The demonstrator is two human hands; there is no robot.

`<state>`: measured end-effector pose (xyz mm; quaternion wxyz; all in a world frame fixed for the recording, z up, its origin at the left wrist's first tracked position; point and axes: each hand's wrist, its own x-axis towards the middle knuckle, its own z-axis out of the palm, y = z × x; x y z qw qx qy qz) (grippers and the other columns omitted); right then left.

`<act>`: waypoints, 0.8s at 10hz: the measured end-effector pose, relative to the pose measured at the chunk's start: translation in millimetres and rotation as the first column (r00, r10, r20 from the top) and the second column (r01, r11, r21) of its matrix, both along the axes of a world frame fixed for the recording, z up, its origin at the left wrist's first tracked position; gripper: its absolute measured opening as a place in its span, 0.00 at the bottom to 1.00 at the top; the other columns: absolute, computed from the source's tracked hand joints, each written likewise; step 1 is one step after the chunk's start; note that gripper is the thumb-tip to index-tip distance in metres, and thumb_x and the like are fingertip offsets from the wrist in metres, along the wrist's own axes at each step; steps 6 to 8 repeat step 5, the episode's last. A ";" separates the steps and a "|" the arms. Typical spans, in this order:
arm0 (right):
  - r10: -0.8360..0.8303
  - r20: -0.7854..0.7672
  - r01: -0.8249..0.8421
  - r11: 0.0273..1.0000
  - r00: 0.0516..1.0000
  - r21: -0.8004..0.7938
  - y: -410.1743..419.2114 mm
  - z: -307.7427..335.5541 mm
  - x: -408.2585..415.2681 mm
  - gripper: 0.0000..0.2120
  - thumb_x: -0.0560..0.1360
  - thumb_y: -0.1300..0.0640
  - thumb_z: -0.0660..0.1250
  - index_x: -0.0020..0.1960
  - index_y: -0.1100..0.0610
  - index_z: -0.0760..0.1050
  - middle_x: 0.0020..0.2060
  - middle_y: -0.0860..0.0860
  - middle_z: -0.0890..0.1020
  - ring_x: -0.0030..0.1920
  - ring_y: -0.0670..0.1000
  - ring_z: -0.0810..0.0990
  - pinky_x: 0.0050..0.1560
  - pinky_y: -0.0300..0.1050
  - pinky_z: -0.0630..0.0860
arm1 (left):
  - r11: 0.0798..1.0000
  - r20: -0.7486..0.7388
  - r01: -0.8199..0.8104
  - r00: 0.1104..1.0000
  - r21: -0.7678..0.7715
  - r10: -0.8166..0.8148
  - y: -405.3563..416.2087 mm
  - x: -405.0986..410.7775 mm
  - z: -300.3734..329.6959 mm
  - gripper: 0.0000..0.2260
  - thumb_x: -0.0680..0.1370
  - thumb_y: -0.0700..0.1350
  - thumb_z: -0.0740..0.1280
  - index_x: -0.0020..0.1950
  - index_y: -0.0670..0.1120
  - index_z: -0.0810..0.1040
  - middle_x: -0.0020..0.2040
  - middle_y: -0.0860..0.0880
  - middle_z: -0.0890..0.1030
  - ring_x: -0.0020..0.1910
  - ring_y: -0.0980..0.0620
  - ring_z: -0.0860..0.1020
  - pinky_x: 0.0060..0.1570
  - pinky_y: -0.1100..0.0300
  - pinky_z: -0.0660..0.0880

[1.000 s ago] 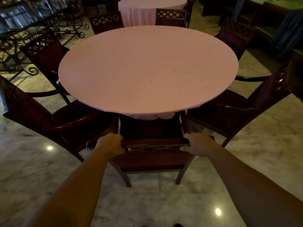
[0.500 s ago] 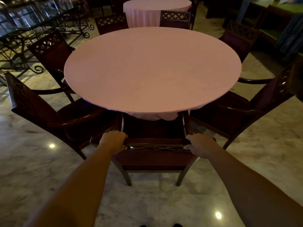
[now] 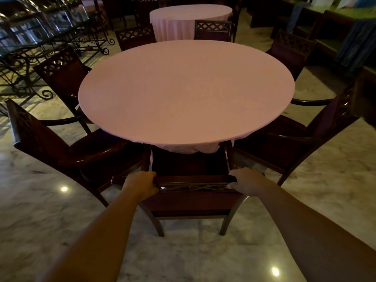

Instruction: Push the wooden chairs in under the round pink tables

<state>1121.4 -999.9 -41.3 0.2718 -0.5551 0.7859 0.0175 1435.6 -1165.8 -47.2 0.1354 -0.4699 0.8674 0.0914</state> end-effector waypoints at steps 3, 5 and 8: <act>0.016 -0.036 -0.020 0.995 0.999 -0.101 13.2 26.7 12.0 0.20 0.78 0.44 0.69 0.66 0.53 0.75 0.57 0.52 0.80 0.54 0.53 0.80 0.52 0.51 0.78 | 0.998 -0.180 0.006 0.984 0.060 0.005 14.1 1.0 20.0 0.16 0.77 0.56 0.71 0.63 0.53 0.80 0.56 0.52 0.82 0.55 0.50 0.81 0.53 0.53 0.79; -0.010 0.200 0.084 0.926 0.980 -0.368 45.0 45.3 20.5 0.13 0.79 0.47 0.71 0.60 0.52 0.80 0.51 0.46 0.81 0.52 0.48 0.81 0.49 0.45 0.77 | 0.984 -0.479 -0.036 0.870 0.172 0.116 40.2 10.0 25.0 0.18 0.77 0.55 0.73 0.66 0.51 0.80 0.59 0.51 0.83 0.55 0.52 0.82 0.58 0.52 0.79; -0.010 0.200 0.084 0.926 0.980 -0.368 45.0 45.3 20.5 0.13 0.79 0.47 0.71 0.60 0.52 0.80 0.51 0.46 0.81 0.52 0.48 0.81 0.49 0.45 0.77 | 0.984 -0.479 -0.036 0.870 0.172 0.116 40.2 10.0 25.0 0.18 0.77 0.55 0.73 0.66 0.51 0.80 0.59 0.51 0.83 0.55 0.52 0.82 0.58 0.52 0.79</act>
